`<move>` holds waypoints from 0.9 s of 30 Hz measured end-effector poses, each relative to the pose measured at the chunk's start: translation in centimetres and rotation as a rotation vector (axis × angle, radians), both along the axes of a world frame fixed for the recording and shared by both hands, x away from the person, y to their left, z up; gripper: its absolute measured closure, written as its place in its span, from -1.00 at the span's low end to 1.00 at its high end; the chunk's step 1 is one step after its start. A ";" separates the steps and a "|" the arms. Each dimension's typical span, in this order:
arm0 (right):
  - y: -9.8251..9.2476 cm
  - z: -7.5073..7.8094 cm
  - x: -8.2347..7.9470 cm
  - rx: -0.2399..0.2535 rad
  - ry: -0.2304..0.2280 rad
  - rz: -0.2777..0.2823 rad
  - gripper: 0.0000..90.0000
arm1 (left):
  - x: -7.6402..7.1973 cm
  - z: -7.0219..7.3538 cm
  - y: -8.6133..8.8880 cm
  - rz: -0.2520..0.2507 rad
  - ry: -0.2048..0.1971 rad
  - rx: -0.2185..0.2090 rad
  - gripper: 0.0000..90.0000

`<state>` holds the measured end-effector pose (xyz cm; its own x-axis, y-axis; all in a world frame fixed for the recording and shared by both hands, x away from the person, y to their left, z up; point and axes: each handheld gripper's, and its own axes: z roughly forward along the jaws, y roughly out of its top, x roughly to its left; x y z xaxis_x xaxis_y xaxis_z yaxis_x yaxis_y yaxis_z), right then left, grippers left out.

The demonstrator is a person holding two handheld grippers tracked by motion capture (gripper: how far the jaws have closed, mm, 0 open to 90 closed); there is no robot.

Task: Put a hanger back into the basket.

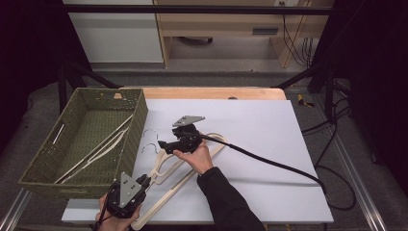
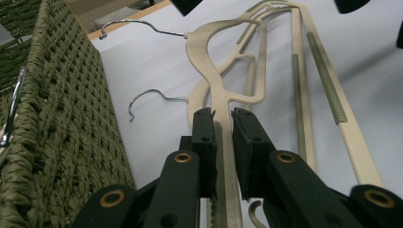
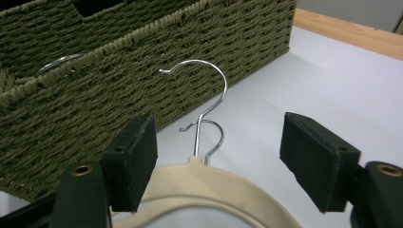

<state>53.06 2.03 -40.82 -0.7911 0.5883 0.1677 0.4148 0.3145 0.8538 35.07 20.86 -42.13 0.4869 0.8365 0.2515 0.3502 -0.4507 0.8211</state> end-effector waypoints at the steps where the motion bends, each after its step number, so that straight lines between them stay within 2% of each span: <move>1: 0.3 -0.1 0.2 -0.011 0.000 0.002 -0.30 | 0.0 0.0 0.0 0.005 0.005 -0.003 0.76; 4: 1.0 -0.5 0.5 -0.032 0.018 0.016 -0.17 | -0.1 -0.1 -0.2 0.002 0.017 -0.021 0.76; 11: 2.8 -1.3 0.9 -0.089 0.054 0.045 0.24 | -0.2 -0.1 -0.1 -0.004 0.010 -0.006 0.76; 15: 3.3 -1.6 0.9 -0.102 0.077 0.061 0.60 | -0.2 -0.2 -0.2 -0.008 0.011 -0.004 0.76; 17: 3.2 -1.6 0.9 -0.114 0.083 0.047 0.83 | -0.2 -0.3 -0.2 -0.011 0.013 -0.003 0.76; 20: 3.1 -1.4 0.8 -0.117 0.099 0.038 0.88 | -0.3 -0.4 -0.3 -0.016 0.019 0.005 0.76; 27: 2.9 -0.8 0.0 -0.096 0.079 0.023 0.98 | -0.6 -0.8 -0.3 -0.029 0.036 0.026 0.76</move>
<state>53.09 4.91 -41.60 -0.7908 0.5867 0.1741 0.4718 0.4032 0.7841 34.46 20.55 -42.97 0.5197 0.8156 0.2544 0.3663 -0.4817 0.7961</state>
